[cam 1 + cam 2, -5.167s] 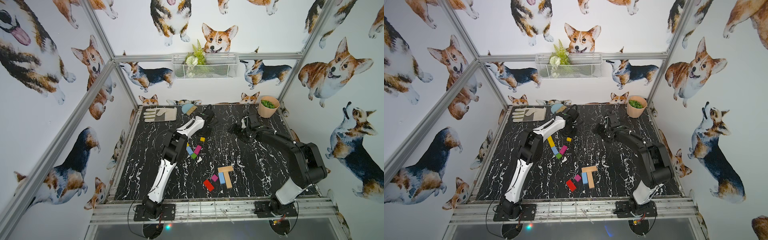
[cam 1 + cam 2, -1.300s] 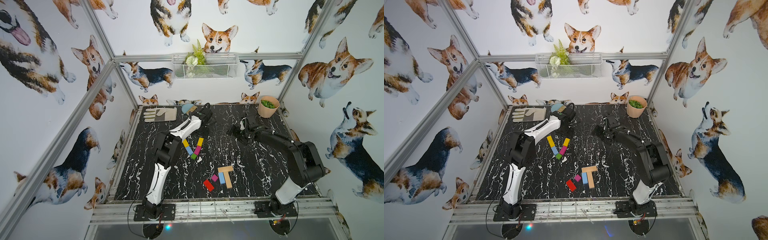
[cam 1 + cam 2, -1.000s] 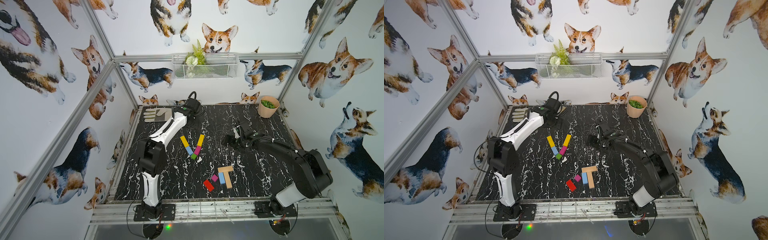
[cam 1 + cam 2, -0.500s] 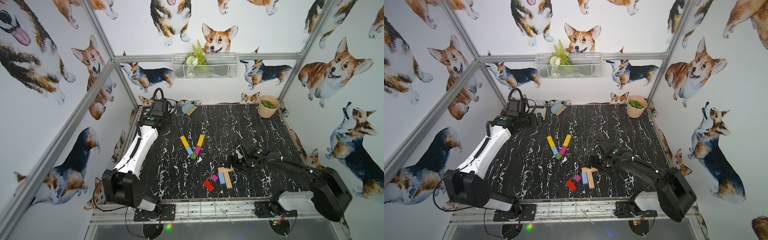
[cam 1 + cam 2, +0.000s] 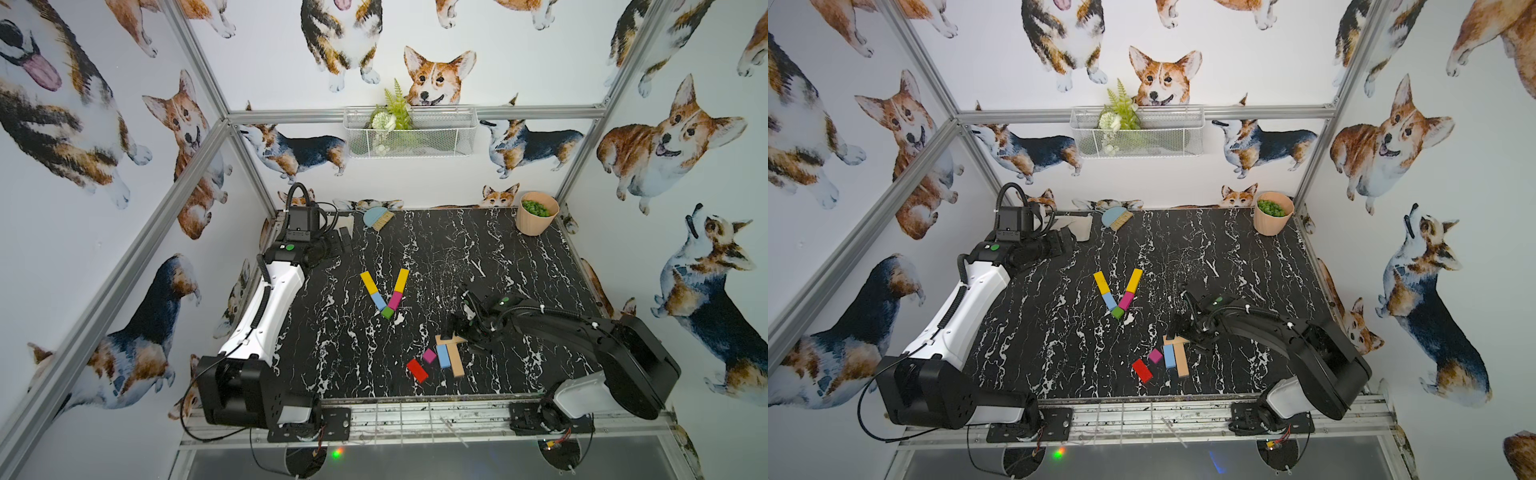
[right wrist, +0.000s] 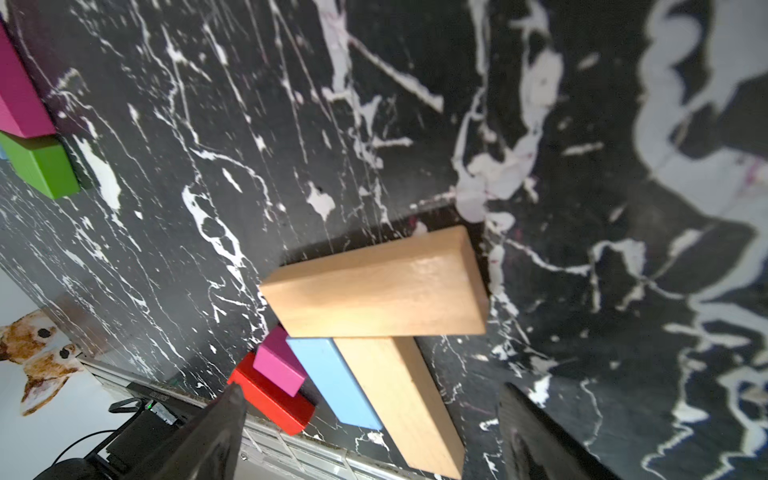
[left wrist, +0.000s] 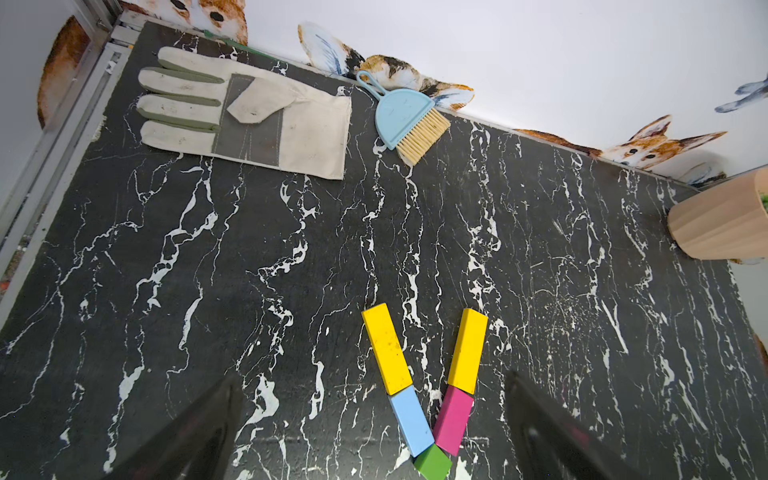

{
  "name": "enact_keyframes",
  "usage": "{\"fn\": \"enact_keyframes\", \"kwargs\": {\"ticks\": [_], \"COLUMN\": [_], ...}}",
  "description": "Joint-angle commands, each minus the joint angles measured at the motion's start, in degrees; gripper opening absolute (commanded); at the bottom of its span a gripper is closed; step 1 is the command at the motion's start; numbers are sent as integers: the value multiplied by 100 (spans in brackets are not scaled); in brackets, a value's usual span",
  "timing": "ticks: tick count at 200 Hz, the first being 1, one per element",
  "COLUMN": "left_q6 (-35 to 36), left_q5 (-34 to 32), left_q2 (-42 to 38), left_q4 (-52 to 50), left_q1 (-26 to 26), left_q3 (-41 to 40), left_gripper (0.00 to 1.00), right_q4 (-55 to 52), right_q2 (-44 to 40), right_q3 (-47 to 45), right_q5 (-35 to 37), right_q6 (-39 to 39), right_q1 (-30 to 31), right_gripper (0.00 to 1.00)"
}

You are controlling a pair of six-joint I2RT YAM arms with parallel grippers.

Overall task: Assemble the letter v with building blocks
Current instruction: Adjust the building block at the center of the board.

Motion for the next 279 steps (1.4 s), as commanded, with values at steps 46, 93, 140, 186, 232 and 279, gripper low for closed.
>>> {"fn": "enact_keyframes", "kwargs": {"ticks": [46,93,140,186,232,279], "left_q6": [23,24,24,33,20,-11], "left_q5": [147,153,145,151,216,266], "left_q2": [-33,-24,-16,-33,-33,-59], "left_q4": [206,226,245,253,279,309], "left_q1": [37,58,87,107,124,125], "left_q3": [-42,-70,-88,-105,-115,-144], "left_gripper": [100,100,100,100,100,100], "right_q4": [374,539,700,227,-1230,-2014], "right_q2": [419,698,1286,1912,2129,2391], "right_q3": [265,394,1003,1825,2557,2895], "right_q5": [194,69,68,-35,717,1675], "right_q6": [278,263,94,-392,-1347,-1703], "right_q1": [-86,-140,-249,-215,185,687], "right_gripper": [95,95,95,95,93,92]}}
